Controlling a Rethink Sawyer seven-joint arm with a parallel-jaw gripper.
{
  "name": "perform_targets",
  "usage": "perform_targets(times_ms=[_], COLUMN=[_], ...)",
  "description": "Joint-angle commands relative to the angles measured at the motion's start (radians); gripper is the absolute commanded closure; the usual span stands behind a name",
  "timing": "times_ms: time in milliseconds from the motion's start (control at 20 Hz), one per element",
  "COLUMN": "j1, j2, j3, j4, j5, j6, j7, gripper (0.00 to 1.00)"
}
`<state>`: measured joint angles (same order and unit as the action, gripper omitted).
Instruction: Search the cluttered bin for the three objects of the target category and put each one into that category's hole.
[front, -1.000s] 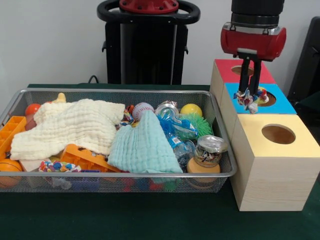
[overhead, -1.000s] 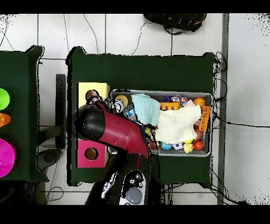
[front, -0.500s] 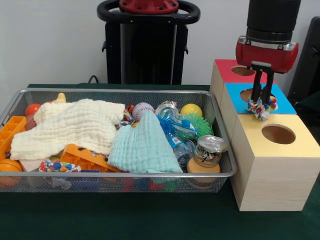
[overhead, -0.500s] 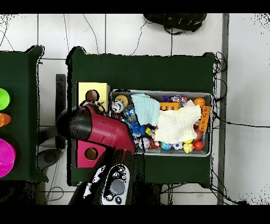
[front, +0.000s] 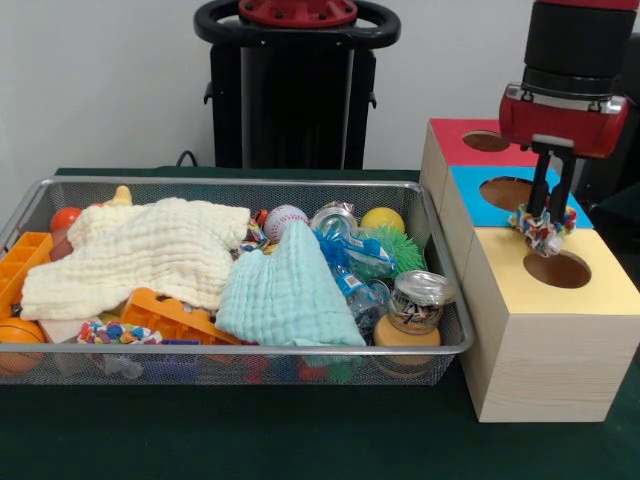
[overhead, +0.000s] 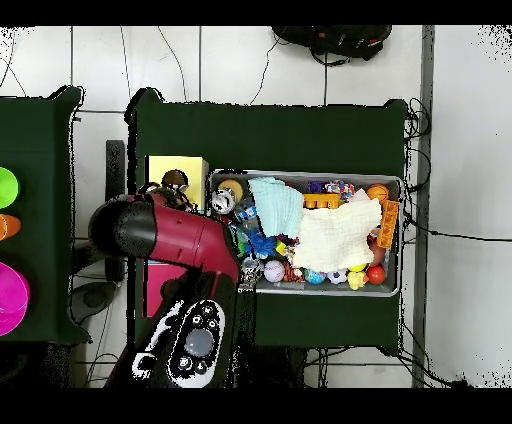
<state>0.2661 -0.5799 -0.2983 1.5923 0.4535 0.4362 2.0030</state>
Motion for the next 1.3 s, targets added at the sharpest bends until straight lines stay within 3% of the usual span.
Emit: perform_targets(times_ms=[50, 200, 350, 500, 1050, 1300], j1=[-0.039, -0.048, -0.06, -0.082, -0.051, -0.059], j2=[0.077, 0.064, 0.05, 0.052, 0.078, 0.086], j3=[0.005, -0.012, -0.043, -0.042, -0.044, -0.036], j4=[-0.112, -0.175, -0.3, -0.373, -0.331, -0.338], j5=[0.044, 0.04, 0.014, 0.008, 0.015, 0.008], j6=[0.161, 0.271, 0.474, 0.576, 0.467, 0.465], j7=[0.284, 0.306, 0.337, 0.338, 0.347, 0.341], gripper=[1.0, 1.0, 1.0, 1.0, 1.0, 1.0])
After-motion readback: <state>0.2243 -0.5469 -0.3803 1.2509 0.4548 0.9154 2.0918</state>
